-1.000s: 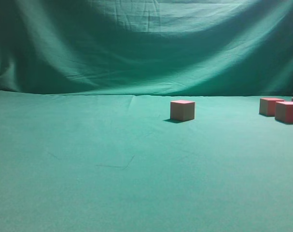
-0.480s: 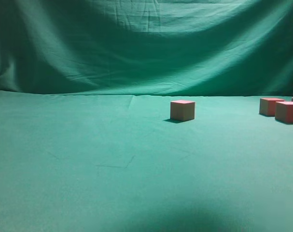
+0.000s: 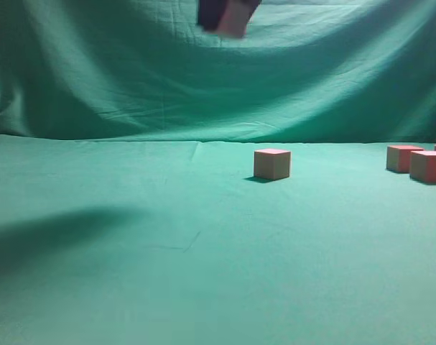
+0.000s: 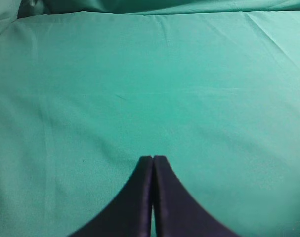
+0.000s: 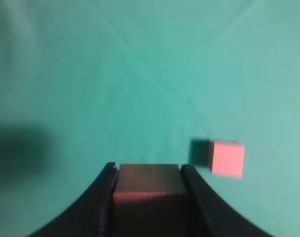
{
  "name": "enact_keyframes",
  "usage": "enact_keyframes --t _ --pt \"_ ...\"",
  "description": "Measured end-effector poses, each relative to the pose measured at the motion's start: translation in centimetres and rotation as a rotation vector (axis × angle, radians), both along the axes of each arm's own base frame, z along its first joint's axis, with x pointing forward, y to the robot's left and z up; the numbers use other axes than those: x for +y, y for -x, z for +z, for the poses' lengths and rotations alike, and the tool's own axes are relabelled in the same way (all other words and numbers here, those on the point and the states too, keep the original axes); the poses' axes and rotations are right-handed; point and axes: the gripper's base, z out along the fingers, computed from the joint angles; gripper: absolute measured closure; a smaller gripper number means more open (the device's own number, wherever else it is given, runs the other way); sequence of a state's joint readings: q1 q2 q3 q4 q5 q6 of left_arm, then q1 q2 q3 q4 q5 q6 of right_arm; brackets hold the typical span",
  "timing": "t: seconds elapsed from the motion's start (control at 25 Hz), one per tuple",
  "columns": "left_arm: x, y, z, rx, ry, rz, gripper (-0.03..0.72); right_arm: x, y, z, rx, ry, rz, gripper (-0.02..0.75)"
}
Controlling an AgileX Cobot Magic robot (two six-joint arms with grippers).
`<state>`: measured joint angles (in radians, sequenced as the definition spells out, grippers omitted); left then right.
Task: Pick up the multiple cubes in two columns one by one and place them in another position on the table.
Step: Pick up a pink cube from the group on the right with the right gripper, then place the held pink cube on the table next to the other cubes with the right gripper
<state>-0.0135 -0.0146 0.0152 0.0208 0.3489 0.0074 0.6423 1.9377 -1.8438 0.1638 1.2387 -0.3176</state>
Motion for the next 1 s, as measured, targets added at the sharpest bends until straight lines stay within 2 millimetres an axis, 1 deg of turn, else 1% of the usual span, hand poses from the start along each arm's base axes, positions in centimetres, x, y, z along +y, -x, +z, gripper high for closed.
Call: enact_keyframes --t 0.16,0.32,0.4,0.52,0.72,0.88,1.0 --pt "0.0 0.0 0.0 0.000 0.000 0.000 0.688 2.7 -2.1 -2.0 -0.025 0.016 0.056 0.472" --pt "0.0 0.0 0.0 0.000 0.000 0.000 0.688 3.9 -3.5 -4.6 -0.039 0.057 0.165 0.472" --pt "0.0 0.0 0.0 0.000 0.000 0.000 0.688 4.1 -3.9 -6.1 -0.036 0.091 0.228 0.472" --pt "0.0 0.0 0.0 0.000 0.000 0.000 0.688 4.3 -4.3 -7.6 -0.044 0.132 0.321 0.472" --pt "0.0 0.0 0.0 0.000 0.000 0.000 0.688 4.4 -4.7 -9.1 -0.063 0.172 0.437 0.472" --pt "0.0 0.0 0.0 0.000 0.000 0.000 0.688 4.4 -5.2 -10.0 -0.083 0.197 0.461 0.472" --pt "0.0 0.0 0.0 0.000 0.000 0.000 0.688 3.5 -6.0 -10.7 -0.076 0.210 0.442 0.472"
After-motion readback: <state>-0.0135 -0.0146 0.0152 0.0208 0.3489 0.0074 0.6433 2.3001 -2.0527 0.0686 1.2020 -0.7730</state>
